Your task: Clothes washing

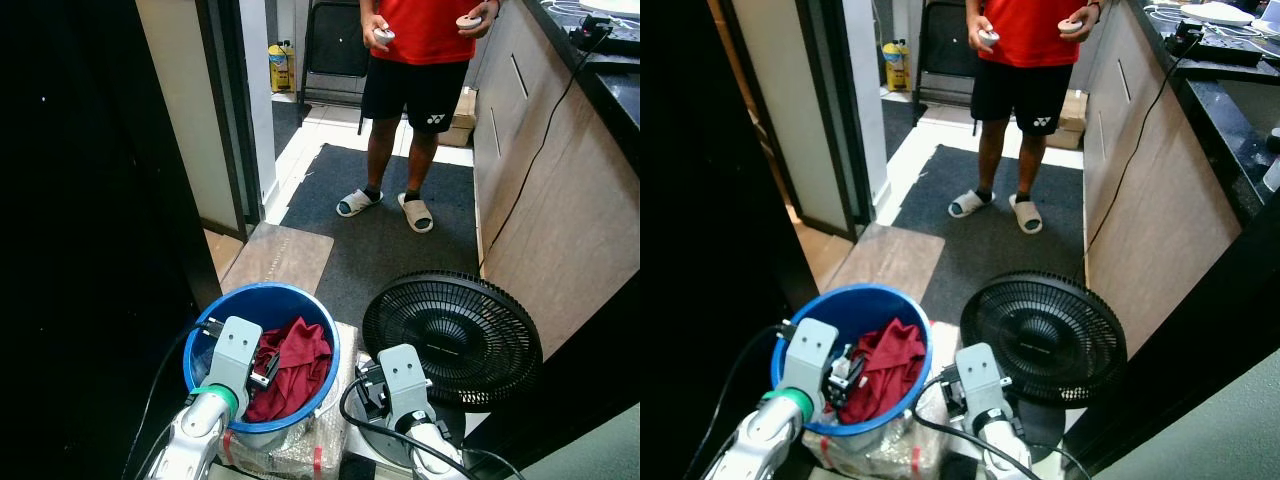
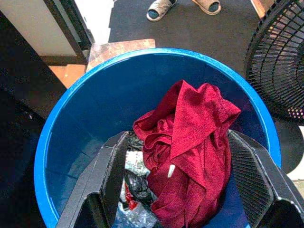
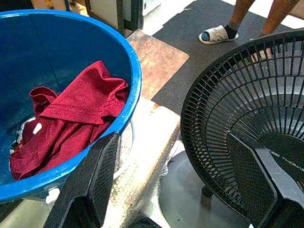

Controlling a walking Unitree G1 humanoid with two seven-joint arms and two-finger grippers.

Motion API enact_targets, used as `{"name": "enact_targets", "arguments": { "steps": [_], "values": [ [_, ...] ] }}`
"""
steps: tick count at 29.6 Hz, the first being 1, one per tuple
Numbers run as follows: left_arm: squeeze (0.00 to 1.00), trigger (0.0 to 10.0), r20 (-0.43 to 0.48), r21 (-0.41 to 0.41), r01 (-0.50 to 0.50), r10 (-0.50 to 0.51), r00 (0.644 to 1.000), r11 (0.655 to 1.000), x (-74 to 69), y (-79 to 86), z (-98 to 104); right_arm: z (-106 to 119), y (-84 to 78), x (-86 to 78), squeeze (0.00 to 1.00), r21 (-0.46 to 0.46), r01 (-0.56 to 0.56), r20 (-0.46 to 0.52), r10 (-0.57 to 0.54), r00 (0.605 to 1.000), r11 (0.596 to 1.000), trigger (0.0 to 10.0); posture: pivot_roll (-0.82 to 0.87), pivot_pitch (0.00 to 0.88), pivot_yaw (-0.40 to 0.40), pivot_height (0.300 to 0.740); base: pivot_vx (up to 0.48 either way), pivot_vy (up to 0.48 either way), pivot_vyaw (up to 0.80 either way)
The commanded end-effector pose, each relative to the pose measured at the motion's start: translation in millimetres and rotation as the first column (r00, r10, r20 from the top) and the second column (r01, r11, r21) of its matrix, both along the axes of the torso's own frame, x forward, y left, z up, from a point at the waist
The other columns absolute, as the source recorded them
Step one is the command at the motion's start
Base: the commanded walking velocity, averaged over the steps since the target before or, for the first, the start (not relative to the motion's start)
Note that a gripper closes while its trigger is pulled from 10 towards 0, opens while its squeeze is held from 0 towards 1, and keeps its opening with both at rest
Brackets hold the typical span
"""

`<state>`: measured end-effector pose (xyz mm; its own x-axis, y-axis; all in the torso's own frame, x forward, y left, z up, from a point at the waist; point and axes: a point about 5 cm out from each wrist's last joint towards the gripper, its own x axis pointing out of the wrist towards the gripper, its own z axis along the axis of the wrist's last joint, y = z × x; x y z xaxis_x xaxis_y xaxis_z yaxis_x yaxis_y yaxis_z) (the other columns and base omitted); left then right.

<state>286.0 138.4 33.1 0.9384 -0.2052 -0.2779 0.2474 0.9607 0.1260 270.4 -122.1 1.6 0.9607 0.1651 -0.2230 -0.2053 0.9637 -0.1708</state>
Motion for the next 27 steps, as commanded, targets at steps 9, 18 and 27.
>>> {"name": "enact_targets", "arguments": {
  "steps": [9, 18, 27],
  "values": [
    [0.00, 10.0, -0.016, 0.003, -0.006, 0.006, 1.000, 1.000, -4.8, 0.9, -5.2, -4.3, 0.8, -4.1, 0.00, 0.002, 0.000, -0.021, 0.000, 1.000, 1.000, 10.0, 0.02, 0.008, 0.057, 0.740, -0.350, 0.000, 0.00],
    [0.00, 10.0, -0.013, 0.005, -0.009, 0.009, 1.000, 1.000, -4.5, 0.8, -4.8, -4.5, 1.1, -4.1, 0.00, 0.002, 0.001, -0.022, -0.001, 1.000, 1.000, 10.0, 0.02, 0.011, 0.057, 0.740, -0.148, 0.000, 0.00],
    [0.00, 10.0, -0.005, 0.011, -0.007, 0.007, 1.000, 1.000, -3.9, 0.9, -4.1, -4.7, 1.2, -4.2, 0.00, 0.002, 0.000, -0.024, 0.000, 1.000, 1.000, 10.0, 0.02, 0.013, 0.057, 0.740, 0.000, 0.000, 0.00]
  ]
}}
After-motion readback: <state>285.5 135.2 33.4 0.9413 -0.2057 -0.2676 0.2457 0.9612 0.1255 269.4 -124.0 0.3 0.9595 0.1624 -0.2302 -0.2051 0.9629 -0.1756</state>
